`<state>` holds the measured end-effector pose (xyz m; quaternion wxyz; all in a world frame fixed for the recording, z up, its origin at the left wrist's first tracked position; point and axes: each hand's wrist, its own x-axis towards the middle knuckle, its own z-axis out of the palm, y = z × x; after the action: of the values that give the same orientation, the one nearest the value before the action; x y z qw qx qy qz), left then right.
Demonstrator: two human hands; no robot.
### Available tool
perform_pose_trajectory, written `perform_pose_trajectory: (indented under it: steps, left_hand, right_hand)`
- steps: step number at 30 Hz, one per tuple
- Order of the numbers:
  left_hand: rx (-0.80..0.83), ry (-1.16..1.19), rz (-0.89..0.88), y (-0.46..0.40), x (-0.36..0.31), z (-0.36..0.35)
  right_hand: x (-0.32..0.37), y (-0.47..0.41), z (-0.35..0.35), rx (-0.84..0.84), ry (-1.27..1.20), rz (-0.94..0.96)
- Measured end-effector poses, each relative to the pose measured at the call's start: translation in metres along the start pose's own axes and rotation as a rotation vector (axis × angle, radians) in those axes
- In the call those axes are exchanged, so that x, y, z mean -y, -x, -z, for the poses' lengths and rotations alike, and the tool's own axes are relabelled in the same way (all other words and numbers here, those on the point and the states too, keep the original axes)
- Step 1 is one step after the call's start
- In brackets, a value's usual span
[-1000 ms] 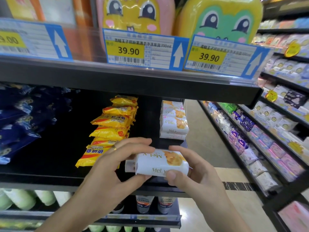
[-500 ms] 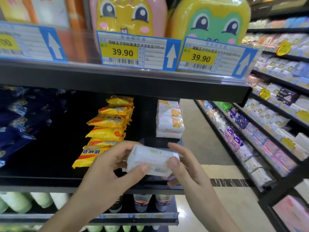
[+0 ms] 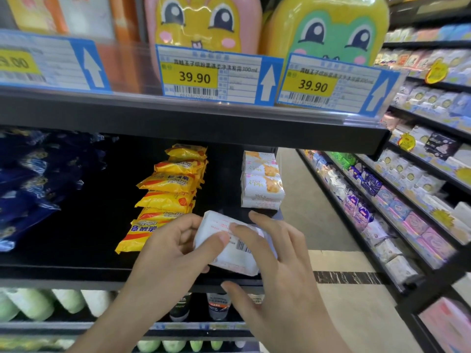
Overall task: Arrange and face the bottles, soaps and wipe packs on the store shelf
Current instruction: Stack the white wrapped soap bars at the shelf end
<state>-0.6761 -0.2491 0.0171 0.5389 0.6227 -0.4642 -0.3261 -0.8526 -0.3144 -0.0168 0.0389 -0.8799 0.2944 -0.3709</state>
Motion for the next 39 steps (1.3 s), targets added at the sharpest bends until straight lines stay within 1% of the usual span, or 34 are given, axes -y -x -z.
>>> perform_pose_trajectory:
  steps: [5, 9, 11, 13, 15, 17, 19, 21, 24, 26, 28, 31, 33, 36, 38, 39]
  left_hand:
    - [0.015, -0.004, 0.057, 0.0, -0.004, -0.001]
    - [0.038, -0.007, 0.047, 0.003, -0.009, -0.001]
    - [0.057, 0.001, 0.028, 0.006, -0.013, -0.001]
    - [0.06, 0.007, 0.014, 0.007, -0.015, 0.0]
    - [0.033, -0.015, -0.001, 0.006, -0.011, 0.002]
    - [0.003, -0.124, -0.034, 0.002, -0.004, 0.005]
    - [-0.008, -0.321, -0.11, -0.002, 0.008, 0.008]
    - [-0.013, -0.575, -0.232, -0.007, 0.014, 0.011]
    - [0.066, -0.983, -0.349, -0.016, 0.018, 0.014]
    - [0.141, -1.143, -0.355, -0.022, 0.021, 0.013]
    - [0.192, -1.211, -0.351, -0.028, 0.023, 0.009]
    - [0.246, -1.252, -0.351, -0.038, 0.019, 0.006]
    - [0.256, -1.257, -0.345, -0.046, 0.018, 0.009]
    - [0.258, -1.27, -0.384, -0.057, 0.022, 0.014]
    - [0.247, -1.215, -0.367, -0.059, 0.025, 0.014]
    - [0.235, -1.144, -0.339, -0.059, 0.026, 0.014]
  right_hand:
    - [0.001, -0.001, -0.001, -0.036, -0.033, -0.002]
    - [0.003, -0.001, 0.001, -0.041, -0.113, -0.068]
    - [0.003, 0.001, 0.004, -0.044, -0.226, -0.14]
    - [0.003, 0.003, 0.008, -0.041, -0.412, -0.266]
    - [0.003, 0.003, 0.01, -0.004, -0.575, -0.368]
    - [0.001, 0.002, 0.01, 0.062, -0.721, -0.471]
    - [-0.002, 0.004, 0.009, 0.099, -0.835, -0.559]
    - [-0.005, 0.005, 0.008, 0.116, -0.897, -0.606]
    - [-0.009, 0.006, 0.007, 0.117, -0.947, -0.649]
    - [-0.013, 0.007, 0.005, 0.115, -0.959, -0.678]
    - [-0.016, 0.007, 0.003, 0.104, -0.971, -0.705]
    - [-0.019, 0.01, 0.003, 0.086, -0.975, -0.735]
    - [-0.019, 0.012, 0.002, 0.07, -0.966, -0.753]
    - [-0.016, 0.015, 0.003, 0.029, -0.965, -0.776]
    - [-0.011, 0.019, 0.004, -0.009, -0.957, -0.795]
    - [-0.007, 0.021, 0.005, -0.033, -0.951, -0.807]
